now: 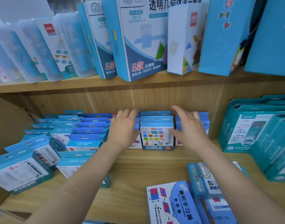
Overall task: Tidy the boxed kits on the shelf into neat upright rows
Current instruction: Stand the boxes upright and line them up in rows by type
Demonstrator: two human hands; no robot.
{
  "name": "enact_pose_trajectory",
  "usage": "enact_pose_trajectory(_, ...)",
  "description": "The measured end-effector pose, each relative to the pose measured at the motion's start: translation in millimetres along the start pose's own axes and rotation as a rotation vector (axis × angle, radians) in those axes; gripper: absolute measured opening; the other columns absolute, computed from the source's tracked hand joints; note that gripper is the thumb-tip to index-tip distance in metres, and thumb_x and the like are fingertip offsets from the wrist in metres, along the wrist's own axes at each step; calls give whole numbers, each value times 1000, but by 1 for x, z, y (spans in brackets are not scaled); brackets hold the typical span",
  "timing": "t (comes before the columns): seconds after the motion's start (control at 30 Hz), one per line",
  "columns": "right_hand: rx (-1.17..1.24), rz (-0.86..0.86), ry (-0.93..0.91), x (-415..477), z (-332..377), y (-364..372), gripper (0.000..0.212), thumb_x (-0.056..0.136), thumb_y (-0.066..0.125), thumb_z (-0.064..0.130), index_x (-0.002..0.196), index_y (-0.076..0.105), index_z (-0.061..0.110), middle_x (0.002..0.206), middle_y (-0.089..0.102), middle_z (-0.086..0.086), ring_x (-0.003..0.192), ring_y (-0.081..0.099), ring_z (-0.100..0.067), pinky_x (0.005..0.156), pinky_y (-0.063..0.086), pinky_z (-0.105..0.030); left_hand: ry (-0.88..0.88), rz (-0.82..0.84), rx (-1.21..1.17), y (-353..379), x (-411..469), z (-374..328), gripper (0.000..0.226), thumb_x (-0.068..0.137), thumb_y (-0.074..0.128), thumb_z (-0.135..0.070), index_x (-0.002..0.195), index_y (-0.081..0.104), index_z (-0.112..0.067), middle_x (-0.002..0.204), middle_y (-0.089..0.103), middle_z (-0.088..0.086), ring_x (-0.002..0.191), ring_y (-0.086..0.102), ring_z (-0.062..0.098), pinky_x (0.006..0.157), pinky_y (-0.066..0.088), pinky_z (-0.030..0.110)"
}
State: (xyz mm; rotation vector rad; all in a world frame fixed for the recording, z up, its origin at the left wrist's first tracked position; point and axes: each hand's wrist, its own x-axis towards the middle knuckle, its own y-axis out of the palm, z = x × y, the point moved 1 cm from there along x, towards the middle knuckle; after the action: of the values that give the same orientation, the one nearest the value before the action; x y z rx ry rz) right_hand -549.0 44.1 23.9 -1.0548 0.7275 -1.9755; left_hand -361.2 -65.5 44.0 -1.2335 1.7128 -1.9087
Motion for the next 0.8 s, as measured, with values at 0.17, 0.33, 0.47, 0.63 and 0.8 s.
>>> enact_pose_trajectory(0.17, 302, 170, 226, -44, -39, -56, 42, 82, 71, 30, 120, 52, 35, 113, 61, 3, 101, 58, -15, 91, 46, -34, 102, -95, -324, -3, -47, -44, 32, 78, 74, -15, 108, 65, -19, 115, 59, 0, 110, 51, 22, 91, 40, 30)
enact_pose_trajectory(0.33, 328, 162, 336, -129, -81, -83, 48, 70, 71, 57, 111, 55, 40, 110, 62, 9, 104, 58, -4, 95, 46, -29, 181, 199, -495, 16, -100, -106, 26, 86, 63, -41, 110, 62, -32, 116, 59, -18, 113, 47, 4, 92, 32, 17)
enact_pose_trajectory(0.47, 284, 34, 374, -170, -96, -84, 42, 77, 74, 37, 113, 52, 42, 115, 58, 21, 111, 51, 4, 97, 40, -25, 93, 250, -583, 39, -119, -141, 52, 81, 66, -48, 128, 49, -34, 128, 45, -23, 121, 35, 3, 95, 25, 11)
enact_pose_trajectory(0.63, 271, 37, 500, -189, -113, -73, 62, 81, 69, 39, 136, 41, 33, 122, 48, 15, 119, 46, -7, 97, 37, -27, 83, 314, -508, 55, -121, -159, 92, 71, 70, -57, 145, 21, -35, 154, 16, -9, 138, 13, 8, 109, 11, 18)
enact_pose_trajectory(0.8, 458, 80, 602, -189, -114, -67, 63, 74, 65, 54, 130, 44, 34, 119, 62, 12, 111, 58, -6, 99, 46, -40, 99, 392, -432, 63, -114, -163, 95, 70, 73, -54, 145, 17, -39, 152, 20, -9, 136, 29, 16, 110, 28, 29)
